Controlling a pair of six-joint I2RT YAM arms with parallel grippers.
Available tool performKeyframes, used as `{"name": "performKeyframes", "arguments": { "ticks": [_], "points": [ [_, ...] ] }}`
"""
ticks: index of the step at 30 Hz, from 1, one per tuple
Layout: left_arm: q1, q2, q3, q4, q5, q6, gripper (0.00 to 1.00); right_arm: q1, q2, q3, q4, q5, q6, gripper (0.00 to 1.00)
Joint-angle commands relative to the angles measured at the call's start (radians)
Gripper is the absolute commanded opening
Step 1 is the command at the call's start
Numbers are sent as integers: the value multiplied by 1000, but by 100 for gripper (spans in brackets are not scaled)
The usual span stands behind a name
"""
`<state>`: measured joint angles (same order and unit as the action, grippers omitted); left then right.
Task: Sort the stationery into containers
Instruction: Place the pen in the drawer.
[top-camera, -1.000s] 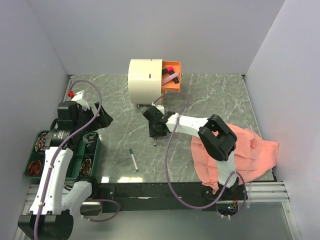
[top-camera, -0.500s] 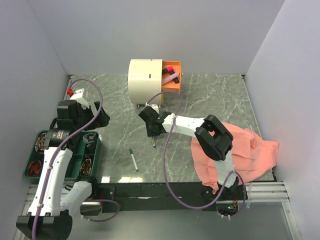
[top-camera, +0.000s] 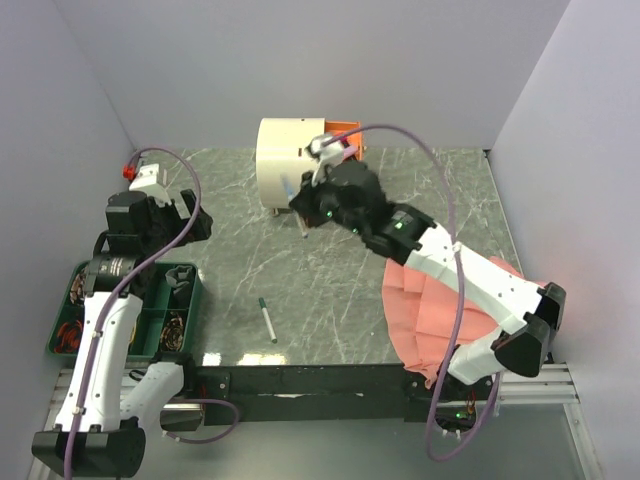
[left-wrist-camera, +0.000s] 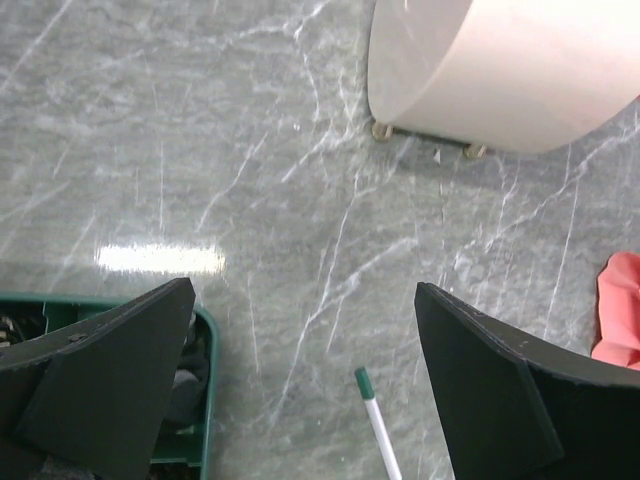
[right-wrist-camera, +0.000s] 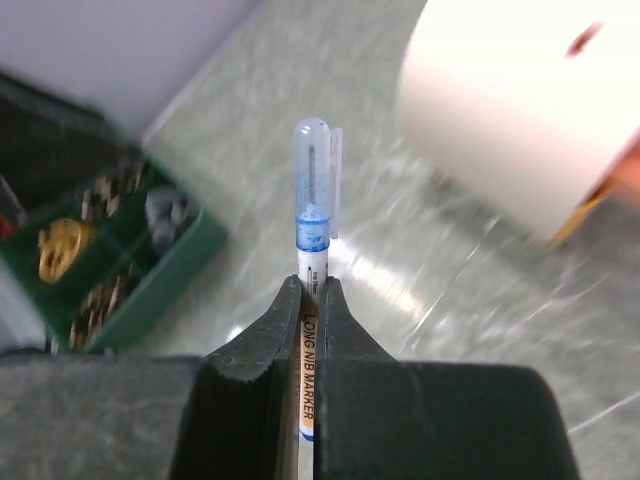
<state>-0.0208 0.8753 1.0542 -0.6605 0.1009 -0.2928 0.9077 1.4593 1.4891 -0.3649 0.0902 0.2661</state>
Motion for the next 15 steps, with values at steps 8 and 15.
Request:
{"name": "performKeyframes", "arguments": {
  "ticks": [8, 15],
  "points": [
    [74, 122, 136, 125, 32, -31, 99, -352, 196, 295, 17, 0, 5, 0],
    [217, 139, 104, 151, 137, -100, 99, -490, 335, 387, 7, -75, 59, 0]
  ]
}}
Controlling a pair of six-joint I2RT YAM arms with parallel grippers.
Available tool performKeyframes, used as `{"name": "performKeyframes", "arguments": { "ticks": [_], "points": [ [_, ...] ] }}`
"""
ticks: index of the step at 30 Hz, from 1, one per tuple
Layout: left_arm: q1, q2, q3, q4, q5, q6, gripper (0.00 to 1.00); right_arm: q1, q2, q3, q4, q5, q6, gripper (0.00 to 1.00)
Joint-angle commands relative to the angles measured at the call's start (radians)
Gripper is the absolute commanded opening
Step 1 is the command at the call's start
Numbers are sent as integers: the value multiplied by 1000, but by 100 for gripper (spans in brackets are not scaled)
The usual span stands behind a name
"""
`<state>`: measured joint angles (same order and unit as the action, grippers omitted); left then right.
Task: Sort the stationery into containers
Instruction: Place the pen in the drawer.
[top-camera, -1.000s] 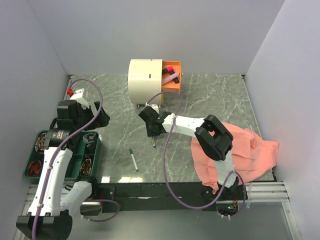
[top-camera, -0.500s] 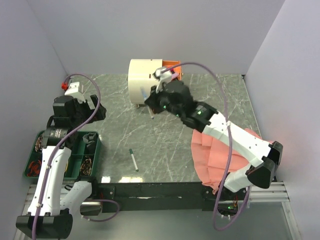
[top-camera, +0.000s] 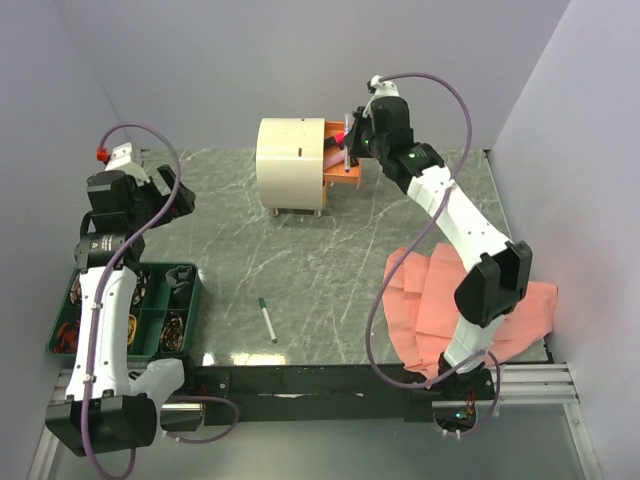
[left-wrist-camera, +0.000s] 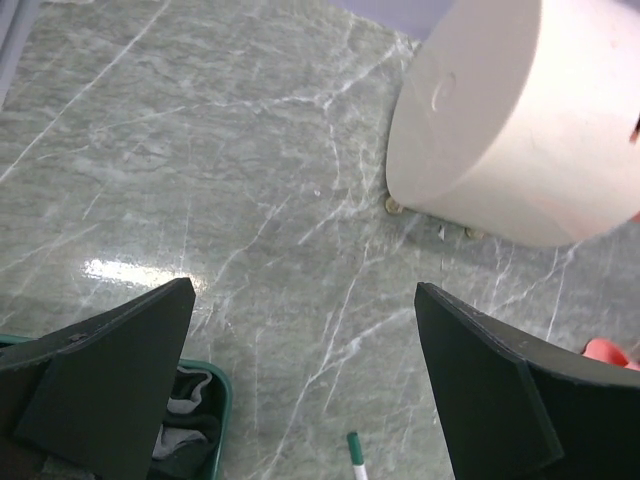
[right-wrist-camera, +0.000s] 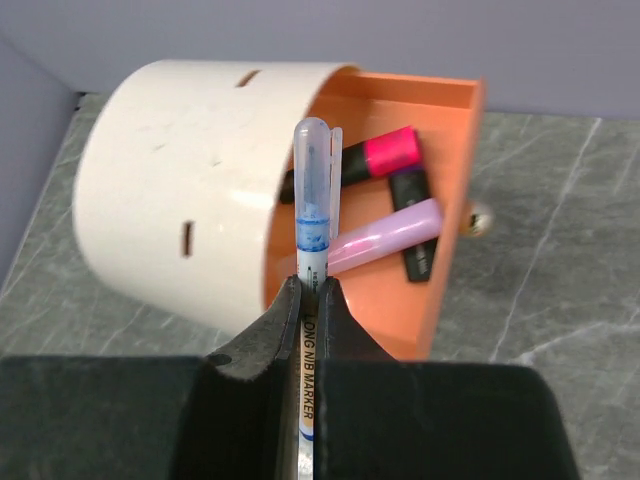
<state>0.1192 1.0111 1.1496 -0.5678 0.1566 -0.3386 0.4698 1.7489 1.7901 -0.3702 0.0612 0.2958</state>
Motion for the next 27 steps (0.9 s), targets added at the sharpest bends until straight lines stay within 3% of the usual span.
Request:
{"name": "performKeyframes", "arguments": {
  "ticks": [1, 6, 15, 16, 17, 21, 27],
  "points": [
    [92, 3, -2, 65, 93, -72, 99, -65, 61, 97, 11, -50, 40, 0],
    [226, 21, -13, 86, 167, -128, 99, -91, 161, 195, 17, -90, 46, 0],
    [244, 26, 10, 59, 153, -76, 99, -88, 273, 273, 14, -112, 54, 0],
    [244, 26, 9, 63, 158, -82, 99, -86, 276, 272, 11, -113, 55, 4],
    [247, 27, 7, 65, 156, -83, 99, -85, 274, 266, 7, -110, 55, 22],
    [249, 34, 19, 68, 147, -80, 99, -88, 244, 247, 4, -116, 72, 51],
    [249, 43, 25, 63, 162, -85, 99, -82, 114, 178, -6, -167, 95, 55]
  ]
}}
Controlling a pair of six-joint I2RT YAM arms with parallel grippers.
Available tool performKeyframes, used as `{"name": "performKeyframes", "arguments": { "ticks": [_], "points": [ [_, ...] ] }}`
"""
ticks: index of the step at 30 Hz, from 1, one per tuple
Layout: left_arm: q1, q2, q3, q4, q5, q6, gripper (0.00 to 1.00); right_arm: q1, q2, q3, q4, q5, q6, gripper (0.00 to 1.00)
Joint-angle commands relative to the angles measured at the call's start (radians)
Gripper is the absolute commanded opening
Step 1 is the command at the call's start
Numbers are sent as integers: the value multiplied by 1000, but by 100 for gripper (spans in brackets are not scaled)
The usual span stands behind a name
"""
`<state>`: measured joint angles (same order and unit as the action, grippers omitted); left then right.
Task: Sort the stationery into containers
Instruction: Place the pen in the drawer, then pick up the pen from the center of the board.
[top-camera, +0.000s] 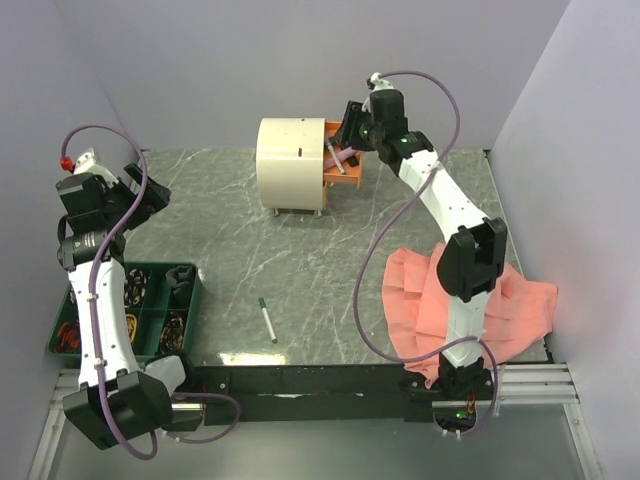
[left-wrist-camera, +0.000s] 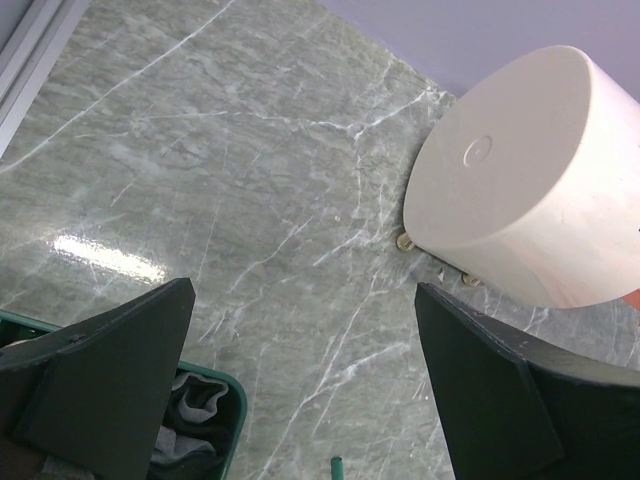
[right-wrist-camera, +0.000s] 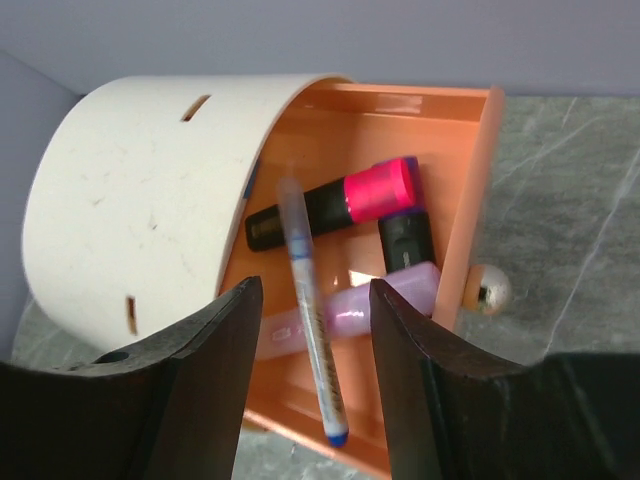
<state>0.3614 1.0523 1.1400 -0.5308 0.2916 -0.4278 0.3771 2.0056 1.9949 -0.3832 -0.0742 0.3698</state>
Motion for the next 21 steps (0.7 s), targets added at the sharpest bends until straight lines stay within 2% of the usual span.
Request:
{"name": "performKeyframes", "arguments": {
  "ticks": [1, 6, 11, 14, 17, 21],
  "points": [
    [7, 0, 35, 32, 32, 4, 100, 17, -195, -71, 3, -41, 20, 55],
    [4, -12, 40, 61, 60, -2, 100, 123, -341, -270, -108, -65, -20, 55],
    [2, -38, 56, 63, 51, 72, 99, 374, -430, -543, -128, -9, -19, 55],
    [2, -64, 63, 48, -3, 125, 99, 514, -423, -636, -88, 11, -8, 55],
    [2, -95, 52, 49, -75, 190, 100, 629, -371, -659, -79, 27, 17, 55],
    [4, -113, 53, 52, -130, 222, 99, 687, -248, -628, -103, 27, 86, 55]
  ]
}}
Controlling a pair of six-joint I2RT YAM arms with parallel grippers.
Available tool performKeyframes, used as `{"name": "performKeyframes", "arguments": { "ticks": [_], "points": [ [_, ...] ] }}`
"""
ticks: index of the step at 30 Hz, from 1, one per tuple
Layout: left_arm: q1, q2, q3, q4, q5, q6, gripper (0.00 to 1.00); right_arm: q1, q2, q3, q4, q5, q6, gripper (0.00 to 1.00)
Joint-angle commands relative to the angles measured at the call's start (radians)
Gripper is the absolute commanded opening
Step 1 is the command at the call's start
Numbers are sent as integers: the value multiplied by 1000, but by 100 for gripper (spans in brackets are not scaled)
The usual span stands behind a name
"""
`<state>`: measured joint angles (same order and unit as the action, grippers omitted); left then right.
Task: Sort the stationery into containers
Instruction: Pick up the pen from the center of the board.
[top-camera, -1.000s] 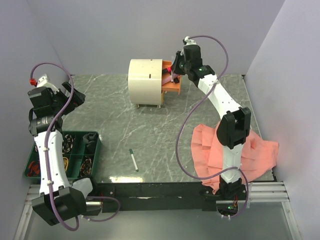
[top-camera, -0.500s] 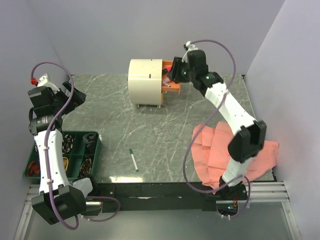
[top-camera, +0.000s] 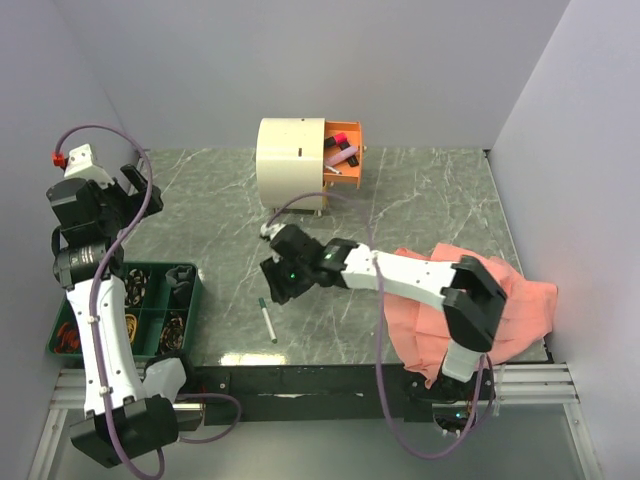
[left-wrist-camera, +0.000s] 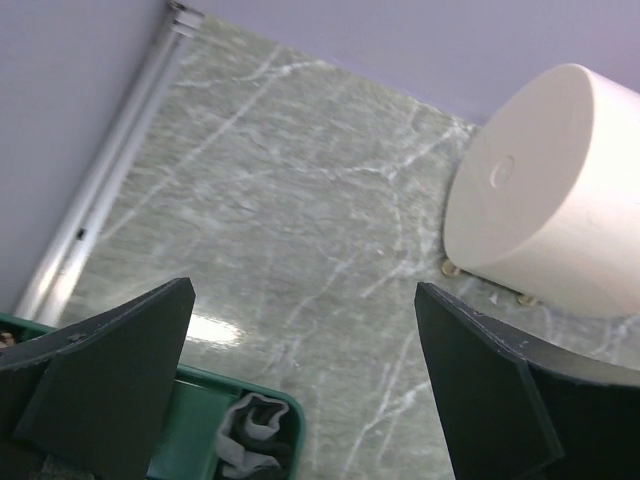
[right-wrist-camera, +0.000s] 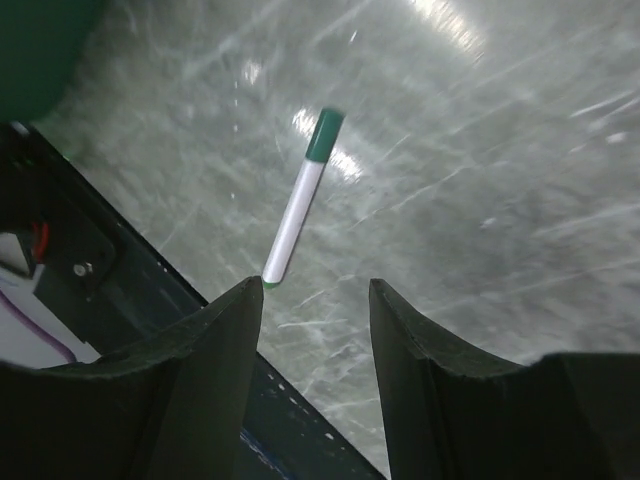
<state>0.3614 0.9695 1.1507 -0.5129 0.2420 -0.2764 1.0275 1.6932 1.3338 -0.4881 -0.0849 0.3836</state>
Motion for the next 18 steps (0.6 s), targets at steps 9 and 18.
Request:
{"name": "performKeyframes", "arguments": {
  "ticks": [9, 18],
  "points": [
    [-24, -34, 49, 28, -104, -24, 99, 127, 264, 168, -38, 122, 113, 52],
    [-102, -69, 37, -2, -170, 0, 100, 180, 362, 223, -83, 208, 182, 52]
  ]
}}
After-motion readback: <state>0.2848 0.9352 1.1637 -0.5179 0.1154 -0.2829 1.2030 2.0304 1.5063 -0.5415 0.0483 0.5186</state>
